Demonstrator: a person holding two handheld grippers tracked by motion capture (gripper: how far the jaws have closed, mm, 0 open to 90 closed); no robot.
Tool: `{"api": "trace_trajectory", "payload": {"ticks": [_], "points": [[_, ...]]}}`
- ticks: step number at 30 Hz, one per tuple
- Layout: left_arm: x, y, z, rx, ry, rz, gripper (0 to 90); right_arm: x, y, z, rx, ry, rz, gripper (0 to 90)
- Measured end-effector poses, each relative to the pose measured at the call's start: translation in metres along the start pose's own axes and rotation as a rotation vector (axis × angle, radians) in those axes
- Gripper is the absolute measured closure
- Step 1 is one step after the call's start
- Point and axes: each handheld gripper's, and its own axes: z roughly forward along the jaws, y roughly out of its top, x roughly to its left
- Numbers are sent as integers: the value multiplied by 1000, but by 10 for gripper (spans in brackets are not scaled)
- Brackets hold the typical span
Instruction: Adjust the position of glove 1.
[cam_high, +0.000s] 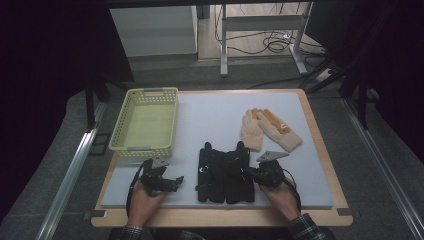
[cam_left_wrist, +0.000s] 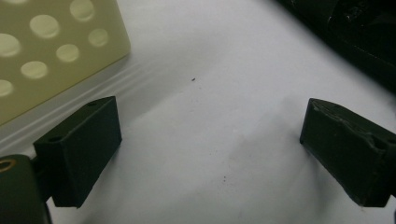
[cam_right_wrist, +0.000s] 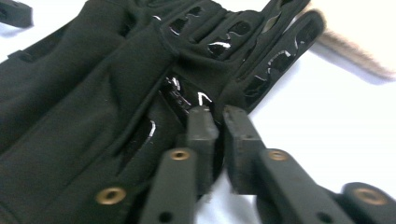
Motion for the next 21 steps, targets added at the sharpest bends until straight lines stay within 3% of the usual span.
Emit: {"api": "trace_trajectory", "payload": {"ticks": [7,13,17,21], "points": [[0,0,0,-1,-2,-1,56,3,9,-9,-4,-4,6,856],[0,0,0,-5,0,-6,56,16,30,-30,-3,-19,-36,855],[0,0,1,-6,-2,-6,56,23,42,-36,7,-41,-60,855],[-1,0,1,-10,-1,-10,56,29,53,-42,20,-94,-96,855]]}}
